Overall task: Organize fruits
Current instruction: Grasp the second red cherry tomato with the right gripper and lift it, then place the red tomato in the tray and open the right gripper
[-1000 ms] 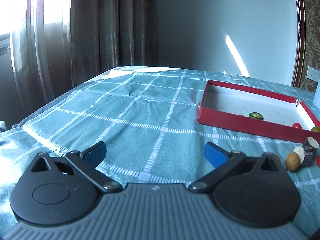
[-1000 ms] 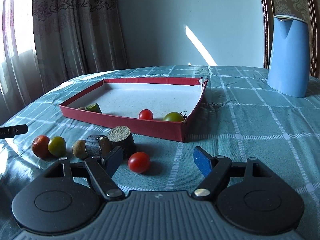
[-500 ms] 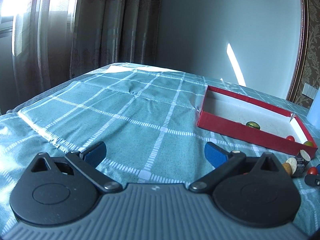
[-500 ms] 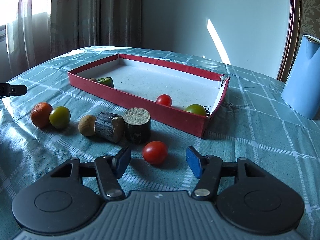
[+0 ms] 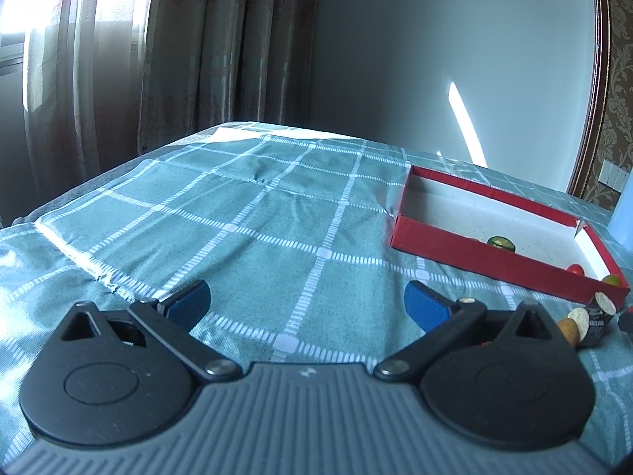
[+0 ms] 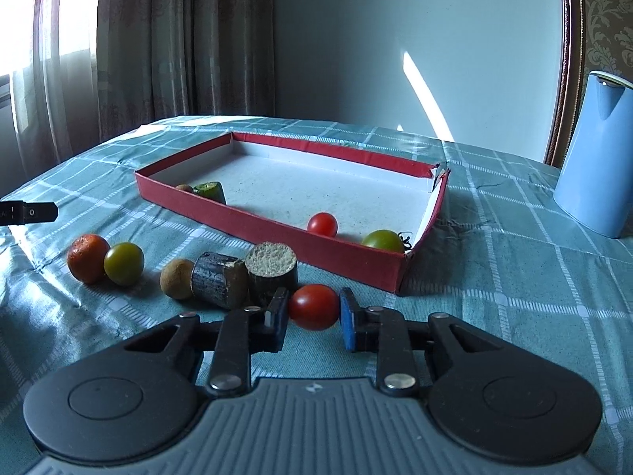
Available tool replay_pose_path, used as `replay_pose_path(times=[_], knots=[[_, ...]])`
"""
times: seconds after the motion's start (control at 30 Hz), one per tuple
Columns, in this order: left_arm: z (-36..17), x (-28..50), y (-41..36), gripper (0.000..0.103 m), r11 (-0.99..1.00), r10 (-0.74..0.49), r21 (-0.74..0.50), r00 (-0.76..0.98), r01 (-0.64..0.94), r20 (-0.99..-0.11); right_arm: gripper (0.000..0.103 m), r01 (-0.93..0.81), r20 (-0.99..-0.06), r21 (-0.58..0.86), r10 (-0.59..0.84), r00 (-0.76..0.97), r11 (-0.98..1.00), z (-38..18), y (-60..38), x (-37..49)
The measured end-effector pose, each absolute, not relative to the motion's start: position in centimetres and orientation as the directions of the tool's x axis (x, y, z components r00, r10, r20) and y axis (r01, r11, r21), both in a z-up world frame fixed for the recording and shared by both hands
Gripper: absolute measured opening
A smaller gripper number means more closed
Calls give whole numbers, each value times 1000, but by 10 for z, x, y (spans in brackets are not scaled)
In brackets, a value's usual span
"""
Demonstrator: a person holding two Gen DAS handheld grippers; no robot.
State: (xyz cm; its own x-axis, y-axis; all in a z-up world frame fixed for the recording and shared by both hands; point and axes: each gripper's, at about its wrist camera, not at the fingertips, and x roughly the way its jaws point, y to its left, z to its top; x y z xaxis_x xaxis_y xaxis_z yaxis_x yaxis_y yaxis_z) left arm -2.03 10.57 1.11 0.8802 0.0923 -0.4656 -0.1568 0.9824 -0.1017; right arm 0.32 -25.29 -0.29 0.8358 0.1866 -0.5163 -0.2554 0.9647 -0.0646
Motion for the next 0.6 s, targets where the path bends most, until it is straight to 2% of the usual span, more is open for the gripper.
replay_pose_path(times=[0.33,0.6], knots=[[9,-16,99,103,984,119,-57,867,-167,-484,26,-192,-431,-26,162,888,981,22,-260,44],[8,-14,98,103,983,140,-34,857,-181,-496,26,-131,-451,17,125,884,991,7,-267,79]])
